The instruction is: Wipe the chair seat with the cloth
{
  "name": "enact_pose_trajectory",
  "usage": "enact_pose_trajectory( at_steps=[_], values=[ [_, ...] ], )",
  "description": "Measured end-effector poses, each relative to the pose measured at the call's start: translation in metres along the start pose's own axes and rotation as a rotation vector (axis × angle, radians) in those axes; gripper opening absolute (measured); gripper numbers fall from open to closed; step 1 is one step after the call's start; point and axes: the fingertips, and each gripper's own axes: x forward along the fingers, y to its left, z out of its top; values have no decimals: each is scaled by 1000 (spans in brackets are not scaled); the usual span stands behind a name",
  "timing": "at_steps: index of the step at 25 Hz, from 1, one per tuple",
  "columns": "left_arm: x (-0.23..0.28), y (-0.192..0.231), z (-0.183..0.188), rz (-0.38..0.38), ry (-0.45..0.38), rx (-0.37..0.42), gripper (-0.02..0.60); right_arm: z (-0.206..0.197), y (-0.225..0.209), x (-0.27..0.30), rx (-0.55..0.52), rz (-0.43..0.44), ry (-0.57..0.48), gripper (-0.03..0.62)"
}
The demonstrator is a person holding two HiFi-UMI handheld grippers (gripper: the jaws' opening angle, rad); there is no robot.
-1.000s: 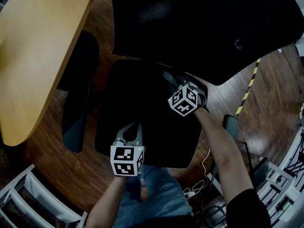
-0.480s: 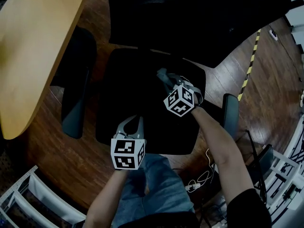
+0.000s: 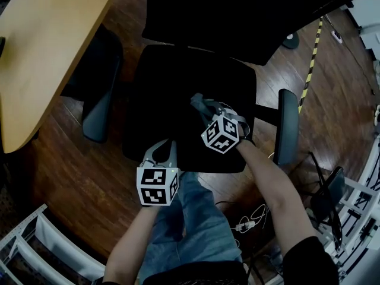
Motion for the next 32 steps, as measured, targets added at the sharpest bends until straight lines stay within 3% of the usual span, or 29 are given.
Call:
enact_pose_trajectory(
  at_steps=[17,26,32],
  values=[
    [-40,-16,-75,-37,39,47,3,-12,138,-60,95,-4,-65,12],
    [-42,-27,-88,-64,51,52,3,-11,199,-80,98,35,-102,12],
    [-35,-35,-88,-78,52,44,3,-16,210,-85,103,39,-102,12]
  ],
)
